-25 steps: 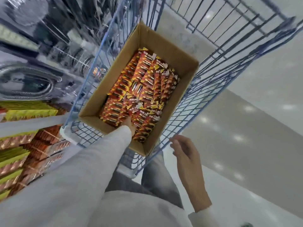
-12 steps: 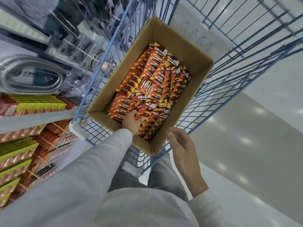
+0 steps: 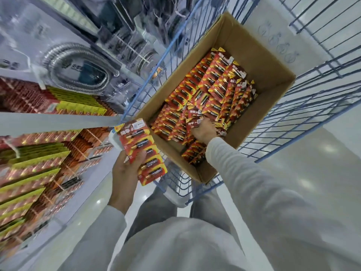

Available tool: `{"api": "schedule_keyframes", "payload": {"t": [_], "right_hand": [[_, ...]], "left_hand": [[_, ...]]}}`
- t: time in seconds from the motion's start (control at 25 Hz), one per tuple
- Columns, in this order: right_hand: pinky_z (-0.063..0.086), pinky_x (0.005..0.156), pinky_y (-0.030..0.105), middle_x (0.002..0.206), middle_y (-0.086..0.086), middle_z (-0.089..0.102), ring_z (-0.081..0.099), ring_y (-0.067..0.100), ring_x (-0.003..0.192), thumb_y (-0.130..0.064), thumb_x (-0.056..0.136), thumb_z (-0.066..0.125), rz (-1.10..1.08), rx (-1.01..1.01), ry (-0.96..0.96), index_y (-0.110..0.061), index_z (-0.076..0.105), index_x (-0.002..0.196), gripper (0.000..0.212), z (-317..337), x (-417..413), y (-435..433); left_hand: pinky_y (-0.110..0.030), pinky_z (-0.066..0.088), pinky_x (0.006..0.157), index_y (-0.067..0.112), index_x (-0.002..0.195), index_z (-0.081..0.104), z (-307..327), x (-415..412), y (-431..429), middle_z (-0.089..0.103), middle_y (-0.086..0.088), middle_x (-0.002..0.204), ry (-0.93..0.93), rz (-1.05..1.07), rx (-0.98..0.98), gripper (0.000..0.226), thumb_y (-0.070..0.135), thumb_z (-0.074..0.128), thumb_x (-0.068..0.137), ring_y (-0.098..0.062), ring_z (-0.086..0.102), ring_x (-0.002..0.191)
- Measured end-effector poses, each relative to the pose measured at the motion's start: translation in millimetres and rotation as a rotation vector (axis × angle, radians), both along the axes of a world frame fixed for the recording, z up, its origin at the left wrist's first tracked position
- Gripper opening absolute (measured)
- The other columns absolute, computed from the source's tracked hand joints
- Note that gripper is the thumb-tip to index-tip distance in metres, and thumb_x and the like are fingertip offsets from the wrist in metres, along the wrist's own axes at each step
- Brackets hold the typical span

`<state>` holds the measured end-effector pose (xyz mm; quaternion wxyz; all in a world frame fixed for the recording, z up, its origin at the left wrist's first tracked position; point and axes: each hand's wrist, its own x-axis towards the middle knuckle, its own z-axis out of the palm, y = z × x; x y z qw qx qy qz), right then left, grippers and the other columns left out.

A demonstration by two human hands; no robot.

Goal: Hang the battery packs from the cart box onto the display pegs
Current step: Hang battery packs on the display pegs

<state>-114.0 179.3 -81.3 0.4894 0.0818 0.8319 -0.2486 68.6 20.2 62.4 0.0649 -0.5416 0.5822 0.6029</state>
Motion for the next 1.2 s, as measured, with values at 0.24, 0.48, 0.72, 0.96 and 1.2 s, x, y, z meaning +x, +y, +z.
{"api": "schedule_keyframes", "payload": {"t": [0.24, 0.48, 0.72, 0.96, 1.2], "right_hand": [[0.035, 0.118, 0.045, 0.142, 0.017, 0.055, 0.05, 0.037, 0.135, -0.047, 0.073, 0.086, 0.158, 0.217, 0.121, -0.004, 0.036, 0.142, 0.095, -44, 8, -5], [0.055, 0.1, 0.046, 0.114, 0.004, 0.072, 0.067, 0.029, 0.11, -0.024, 0.084, 0.082, 0.08, 0.031, 0.181, -0.014, 0.069, 0.119, 0.039, -51, 12, 14], [0.051, 0.099, 0.03, 0.117, 0.008, 0.066, 0.06, 0.028, 0.118, 0.0, 0.092, 0.069, -0.14, -0.184, 0.068, -0.005, 0.069, 0.11, 0.018, -19, 14, 33], [0.047, 0.072, 0.01, 0.071, -0.016, 0.069, 0.063, -0.006, 0.072, -0.009, 0.096, 0.068, -0.345, -0.449, 0.226, -0.019, 0.066, 0.081, 0.018, 107, 5, 29], [0.058, 0.071, 0.027, 0.084, -0.01, 0.077, 0.071, 0.005, 0.076, -0.014, 0.101, 0.061, -0.592, -0.829, 0.275, -0.016, 0.072, 0.096, 0.013, 233, 18, 21]], "left_hand": [[-0.056, 0.057, 0.099, 0.034, 0.135, 0.062, -6, 37, 0, 0.074, 0.007, 0.124, -0.048, 0.05, 0.01, 0.056, 0.055, 0.078, 0.085, -0.024, 0.074, 0.11], [-0.017, 0.059, 0.067, 0.038, 0.118, 0.062, -7, 34, 5, 0.075, 0.022, 0.102, -0.047, 0.016, 0.028, 0.027, 0.04, 0.07, 0.093, 0.001, 0.075, 0.091], [-0.017, 0.06, 0.064, 0.037, 0.123, 0.061, 10, 24, -18, 0.075, 0.022, 0.104, 0.028, -0.033, 0.044, 0.033, 0.043, 0.068, 0.091, 0.001, 0.074, 0.093], [-0.048, 0.061, 0.094, 0.038, 0.13, 0.062, 48, 20, -37, 0.075, 0.011, 0.117, 0.16, -0.047, 0.044, 0.052, 0.056, 0.078, 0.084, -0.017, 0.075, 0.107], [-0.055, 0.058, 0.095, 0.031, 0.131, 0.065, 101, 29, -29, 0.077, -0.001, 0.119, 0.378, 0.081, 0.051, 0.034, 0.034, 0.068, 0.098, -0.026, 0.076, 0.106]]}}
